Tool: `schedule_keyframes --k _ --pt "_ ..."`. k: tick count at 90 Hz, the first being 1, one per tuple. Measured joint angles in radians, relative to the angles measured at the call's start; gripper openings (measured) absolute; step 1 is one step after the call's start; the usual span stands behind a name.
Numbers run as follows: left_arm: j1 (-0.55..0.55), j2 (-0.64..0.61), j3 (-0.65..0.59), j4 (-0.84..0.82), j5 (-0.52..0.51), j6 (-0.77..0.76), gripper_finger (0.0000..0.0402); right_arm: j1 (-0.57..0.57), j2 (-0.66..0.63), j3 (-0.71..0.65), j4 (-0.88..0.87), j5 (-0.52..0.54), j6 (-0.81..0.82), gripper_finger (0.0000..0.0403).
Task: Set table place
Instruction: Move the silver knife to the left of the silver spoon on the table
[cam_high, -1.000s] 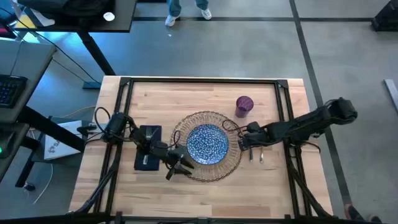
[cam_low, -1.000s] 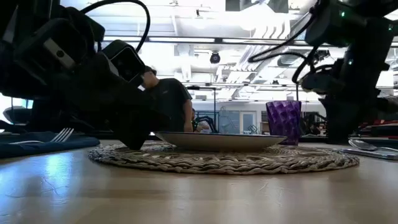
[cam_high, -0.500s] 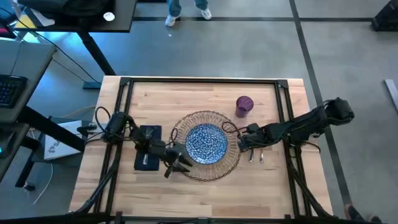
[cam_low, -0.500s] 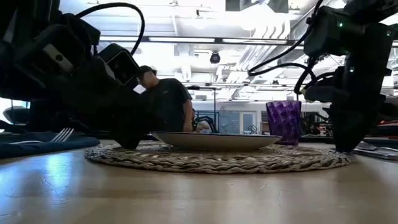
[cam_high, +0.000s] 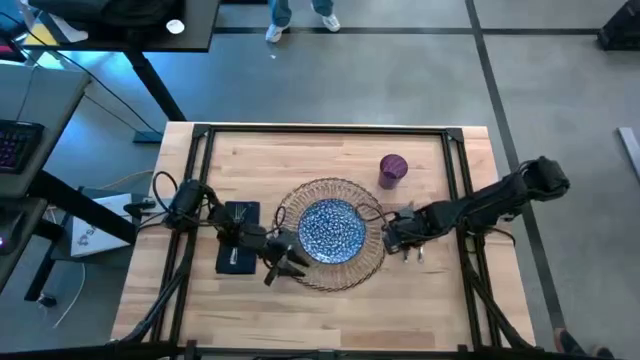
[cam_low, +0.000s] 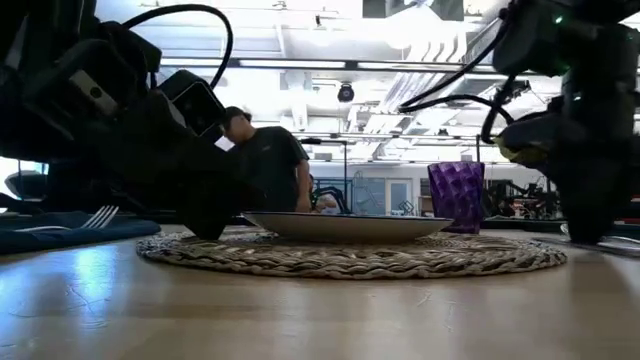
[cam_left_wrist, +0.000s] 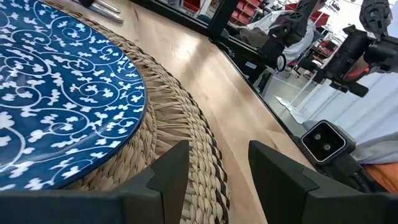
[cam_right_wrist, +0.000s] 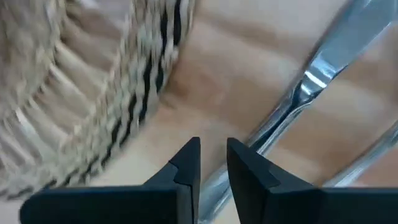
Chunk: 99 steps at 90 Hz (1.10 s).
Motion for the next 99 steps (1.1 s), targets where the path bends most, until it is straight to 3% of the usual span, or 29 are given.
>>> schedule_keyframes --k 33,60,99 --pt "0.000 0.000 0.000 0.000 0.000 0.000 0.0146 0.053 0.000 0.000 0.001 0.041 0.060 0.0045" --pt "0.000 0.001 0.000 0.000 0.001 0.005 0.0146 -0.008 0.000 0.000 -0.060 0.107 0.043 0.0046" --pt "0.000 0.001 0.000 0.000 0.002 0.007 0.0146 -0.083 -0.037 0.000 -0.139 0.113 0.002 0.0046"
